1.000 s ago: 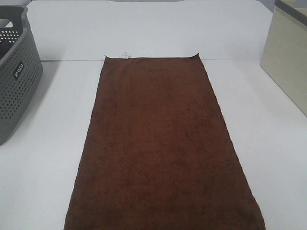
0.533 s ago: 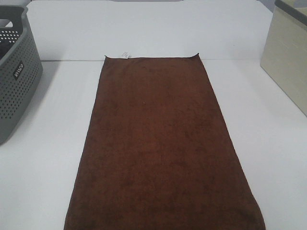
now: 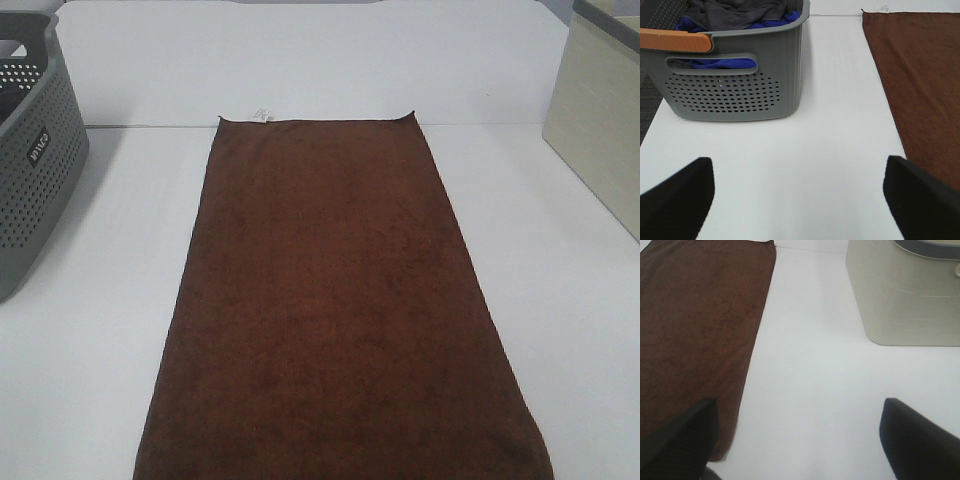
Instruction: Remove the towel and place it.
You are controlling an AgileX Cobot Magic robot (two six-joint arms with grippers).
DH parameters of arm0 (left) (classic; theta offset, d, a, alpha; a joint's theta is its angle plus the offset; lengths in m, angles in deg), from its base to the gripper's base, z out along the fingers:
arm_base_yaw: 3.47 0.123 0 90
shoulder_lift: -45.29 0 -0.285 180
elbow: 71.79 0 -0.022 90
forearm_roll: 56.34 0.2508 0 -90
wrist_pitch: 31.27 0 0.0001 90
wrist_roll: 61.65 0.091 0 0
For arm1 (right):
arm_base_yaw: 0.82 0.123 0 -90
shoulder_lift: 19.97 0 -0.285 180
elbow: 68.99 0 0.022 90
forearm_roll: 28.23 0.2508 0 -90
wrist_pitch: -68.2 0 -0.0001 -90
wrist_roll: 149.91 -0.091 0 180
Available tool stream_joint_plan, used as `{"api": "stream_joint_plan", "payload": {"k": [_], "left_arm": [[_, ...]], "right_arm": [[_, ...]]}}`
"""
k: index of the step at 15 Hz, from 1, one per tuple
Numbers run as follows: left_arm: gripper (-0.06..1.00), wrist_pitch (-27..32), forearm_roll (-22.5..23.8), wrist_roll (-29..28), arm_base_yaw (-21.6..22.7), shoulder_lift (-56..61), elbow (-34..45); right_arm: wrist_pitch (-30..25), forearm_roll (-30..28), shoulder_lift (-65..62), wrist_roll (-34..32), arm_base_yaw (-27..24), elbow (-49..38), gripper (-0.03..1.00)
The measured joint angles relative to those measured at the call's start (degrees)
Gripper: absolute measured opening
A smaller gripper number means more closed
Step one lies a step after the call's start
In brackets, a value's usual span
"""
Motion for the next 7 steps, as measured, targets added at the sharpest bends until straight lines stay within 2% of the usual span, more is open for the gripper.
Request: {"api": "stream_joint_plan", "payload": {"k": [7], "left_arm": [[0.84,0.0,0.0,0.0,0.0,0.0,0.0]], "right_arm": [[0.0,0.0,0.0,0.0,0.0,0.0,0.84]]}}
